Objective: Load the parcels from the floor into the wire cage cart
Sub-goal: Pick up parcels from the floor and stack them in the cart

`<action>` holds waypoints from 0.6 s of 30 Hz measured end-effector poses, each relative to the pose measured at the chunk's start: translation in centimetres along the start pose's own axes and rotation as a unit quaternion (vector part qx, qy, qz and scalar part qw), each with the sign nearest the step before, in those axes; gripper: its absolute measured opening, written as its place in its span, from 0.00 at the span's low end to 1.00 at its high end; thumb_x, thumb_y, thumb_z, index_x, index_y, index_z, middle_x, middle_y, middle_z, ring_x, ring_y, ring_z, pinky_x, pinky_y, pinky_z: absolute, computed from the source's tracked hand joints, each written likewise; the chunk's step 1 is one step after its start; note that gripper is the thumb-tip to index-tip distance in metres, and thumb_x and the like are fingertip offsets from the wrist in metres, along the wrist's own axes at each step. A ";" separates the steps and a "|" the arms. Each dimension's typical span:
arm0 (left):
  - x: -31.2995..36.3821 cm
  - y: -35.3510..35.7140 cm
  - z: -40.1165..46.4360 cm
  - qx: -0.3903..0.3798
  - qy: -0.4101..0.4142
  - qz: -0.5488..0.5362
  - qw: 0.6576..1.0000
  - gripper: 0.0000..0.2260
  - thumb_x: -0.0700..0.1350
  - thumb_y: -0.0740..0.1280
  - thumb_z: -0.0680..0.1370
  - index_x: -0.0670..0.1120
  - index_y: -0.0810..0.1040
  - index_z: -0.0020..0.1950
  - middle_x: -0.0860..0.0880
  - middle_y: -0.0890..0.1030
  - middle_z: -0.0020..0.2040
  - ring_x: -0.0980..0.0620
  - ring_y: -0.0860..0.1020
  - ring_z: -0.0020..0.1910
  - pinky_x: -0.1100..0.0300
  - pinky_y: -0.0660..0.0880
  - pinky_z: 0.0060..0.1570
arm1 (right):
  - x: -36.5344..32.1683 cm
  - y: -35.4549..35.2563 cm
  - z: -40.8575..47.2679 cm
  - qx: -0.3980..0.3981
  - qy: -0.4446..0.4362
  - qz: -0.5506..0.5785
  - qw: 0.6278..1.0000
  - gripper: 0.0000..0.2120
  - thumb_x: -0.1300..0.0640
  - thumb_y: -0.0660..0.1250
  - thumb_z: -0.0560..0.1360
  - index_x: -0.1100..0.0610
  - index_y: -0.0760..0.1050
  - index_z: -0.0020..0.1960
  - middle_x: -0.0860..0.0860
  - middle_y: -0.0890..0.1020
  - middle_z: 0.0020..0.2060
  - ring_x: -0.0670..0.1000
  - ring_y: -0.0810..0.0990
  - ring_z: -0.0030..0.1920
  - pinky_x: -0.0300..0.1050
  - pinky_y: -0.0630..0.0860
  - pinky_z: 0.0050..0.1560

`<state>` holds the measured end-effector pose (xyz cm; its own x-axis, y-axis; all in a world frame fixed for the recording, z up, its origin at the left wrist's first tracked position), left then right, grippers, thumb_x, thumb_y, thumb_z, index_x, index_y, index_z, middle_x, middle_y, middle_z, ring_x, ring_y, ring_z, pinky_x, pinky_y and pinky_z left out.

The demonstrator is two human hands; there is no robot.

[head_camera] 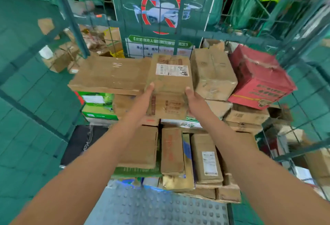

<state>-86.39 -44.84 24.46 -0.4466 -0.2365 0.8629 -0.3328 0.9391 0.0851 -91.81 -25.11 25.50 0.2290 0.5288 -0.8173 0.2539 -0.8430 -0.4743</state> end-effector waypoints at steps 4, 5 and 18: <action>2.8 1.4 7.0 -0.017 0.009 0.005 1.000 0.26 0.67 0.66 0.79 0.58 0.70 0.73 0.52 0.77 0.68 0.49 0.78 0.61 0.39 0.80 0.58 | -0.9 -0.4 6.1 0.015 0.030 0.035 0.999 0.39 0.28 0.53 0.75 0.51 0.63 0.77 0.55 0.79 0.64 0.59 0.79 0.59 0.60 0.76 0.66; 3.3 2.1 8.3 -0.021 0.010 0.001 1.000 0.23 0.63 0.65 0.81 0.57 0.70 0.73 0.52 0.77 0.66 0.51 0.78 0.58 0.40 0.81 0.58 | -1.1 -0.6 7.2 0.019 0.039 0.042 0.998 0.36 0.31 0.56 0.77 0.51 0.60 0.78 0.54 0.78 0.62 0.58 0.78 0.58 0.60 0.76 0.66; 5.3 6.3 18.4 0.035 0.099 0.082 0.991 0.23 0.59 0.63 0.83 0.59 0.66 0.77 0.52 0.77 0.69 0.47 0.78 0.63 0.44 0.76 0.65 | -1.0 -2.1 13.2 0.038 -0.031 -0.174 0.983 0.43 0.52 0.66 0.79 0.43 0.42 0.83 0.55 0.68 0.76 0.59 0.74 0.68 0.47 0.73 0.61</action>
<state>-106.08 -44.77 20.39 -0.3298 -0.0222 0.9438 -0.3284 0.9400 -0.0926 -105.00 -25.18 22.94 0.0817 0.7820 -0.6179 0.2344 -0.6176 -0.7507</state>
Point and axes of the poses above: each hand's wrist, its own z-axis towards the middle knuckle, its own y-axis out of the palm, x = y × z, the point moved 5 cm from there along z, towards the middle knuckle
